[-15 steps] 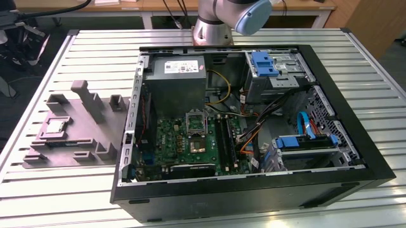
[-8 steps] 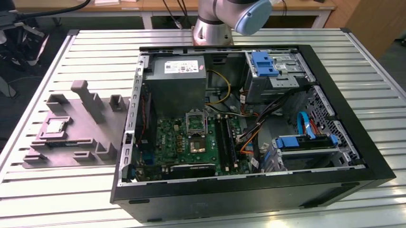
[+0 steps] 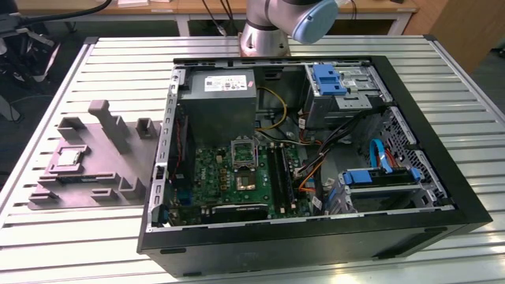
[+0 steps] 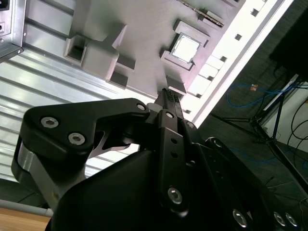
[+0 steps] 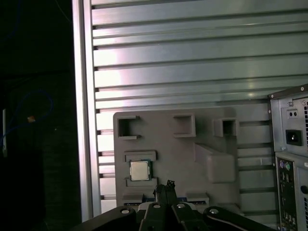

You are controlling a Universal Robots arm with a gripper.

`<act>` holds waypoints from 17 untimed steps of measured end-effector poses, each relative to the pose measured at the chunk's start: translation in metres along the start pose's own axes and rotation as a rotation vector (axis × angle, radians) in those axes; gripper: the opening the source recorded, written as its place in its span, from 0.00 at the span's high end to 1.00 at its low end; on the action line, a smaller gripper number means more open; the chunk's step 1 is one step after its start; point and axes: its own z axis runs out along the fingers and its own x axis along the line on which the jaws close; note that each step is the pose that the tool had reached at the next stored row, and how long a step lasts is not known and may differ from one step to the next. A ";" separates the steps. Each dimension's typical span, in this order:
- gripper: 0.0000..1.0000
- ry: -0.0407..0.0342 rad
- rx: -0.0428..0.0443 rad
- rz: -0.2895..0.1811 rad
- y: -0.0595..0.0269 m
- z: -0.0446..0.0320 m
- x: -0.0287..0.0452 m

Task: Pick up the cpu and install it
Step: 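Reach for the cpu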

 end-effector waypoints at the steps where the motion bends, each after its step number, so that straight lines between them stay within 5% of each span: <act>1: 0.89 0.0000 0.0000 0.000 0.0000 0.0000 0.0002; 17: 0.89 0.0000 0.0000 0.000 -0.0006 0.0011 0.0072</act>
